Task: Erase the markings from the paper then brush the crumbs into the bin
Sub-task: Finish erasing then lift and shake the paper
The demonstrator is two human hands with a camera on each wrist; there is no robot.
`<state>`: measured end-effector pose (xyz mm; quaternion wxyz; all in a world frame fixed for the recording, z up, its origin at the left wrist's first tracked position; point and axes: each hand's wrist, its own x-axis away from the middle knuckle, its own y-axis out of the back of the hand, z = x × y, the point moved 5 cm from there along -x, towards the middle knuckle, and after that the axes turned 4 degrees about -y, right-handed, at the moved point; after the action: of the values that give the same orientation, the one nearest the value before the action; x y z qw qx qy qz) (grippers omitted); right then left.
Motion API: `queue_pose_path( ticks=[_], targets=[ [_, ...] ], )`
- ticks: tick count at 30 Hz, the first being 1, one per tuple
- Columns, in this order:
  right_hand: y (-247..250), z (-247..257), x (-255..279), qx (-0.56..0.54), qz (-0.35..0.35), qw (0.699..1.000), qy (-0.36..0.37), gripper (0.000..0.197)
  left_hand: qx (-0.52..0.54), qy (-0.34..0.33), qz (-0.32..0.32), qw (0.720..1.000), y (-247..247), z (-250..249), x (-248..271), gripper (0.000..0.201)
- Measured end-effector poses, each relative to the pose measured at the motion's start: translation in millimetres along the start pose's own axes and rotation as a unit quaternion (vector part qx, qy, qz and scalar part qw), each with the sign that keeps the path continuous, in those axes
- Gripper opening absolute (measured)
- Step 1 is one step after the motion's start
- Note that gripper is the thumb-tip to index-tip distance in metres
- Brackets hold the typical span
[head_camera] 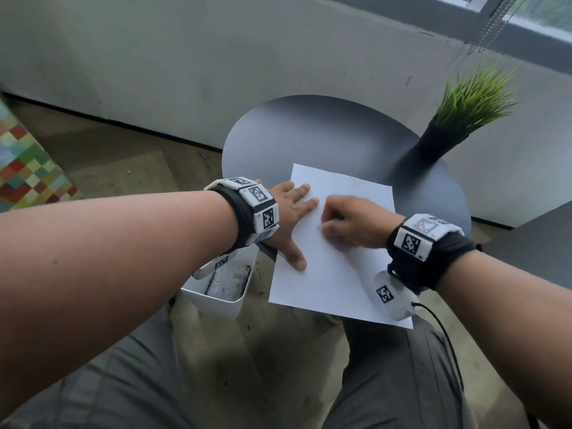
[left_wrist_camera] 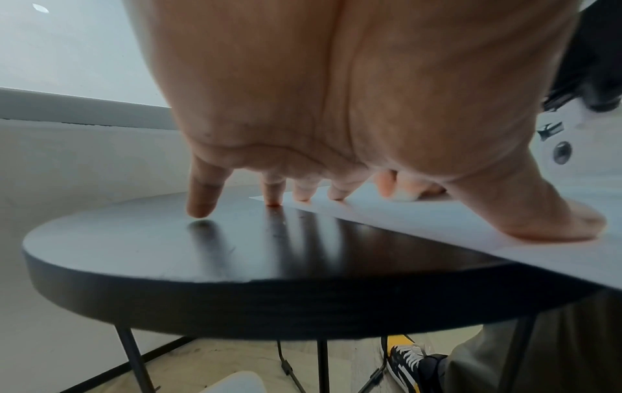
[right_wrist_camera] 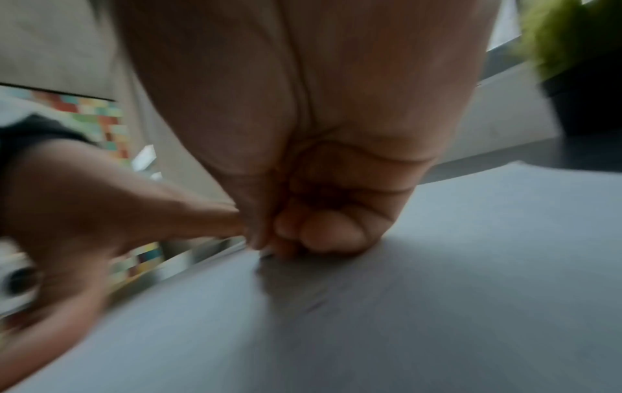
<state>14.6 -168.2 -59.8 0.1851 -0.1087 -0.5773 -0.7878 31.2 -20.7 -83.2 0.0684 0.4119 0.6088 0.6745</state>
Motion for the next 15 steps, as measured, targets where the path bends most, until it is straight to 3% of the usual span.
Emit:
queue_pose_path(
  ticks=[3,5,8,10,13,15],
  targets=[
    [18,-27,-6,-0.005,-0.106,0.989,-0.106,0.012,-0.004,0.003,-0.001,1.0,1,-3,1,0.137],
    [5,-9,1,0.023,-0.082,0.996,-0.035,0.01,-0.008,0.002,-0.002,1.0,3,-4,3,0.136],
    [-20,25,23,0.054,0.028,0.992,0.107,0.01,-0.006,-0.002,-0.006,1.0,5,-6,5,0.134],
    [-9,9,13,0.051,0.01,0.997,0.063,0.007,-0.01,-0.002,-0.006,1.0,6,-7,6,0.133],
    [16,-29,-2,0.019,-0.093,0.99,-0.102,0.01,-0.01,0.001,0.0,1.0,7,-9,7,0.132],
    [5,-16,4,0.04,-0.085,0.994,-0.052,0.009,-0.008,0.002,0.002,1.0,6,-8,6,0.132]
  ],
)
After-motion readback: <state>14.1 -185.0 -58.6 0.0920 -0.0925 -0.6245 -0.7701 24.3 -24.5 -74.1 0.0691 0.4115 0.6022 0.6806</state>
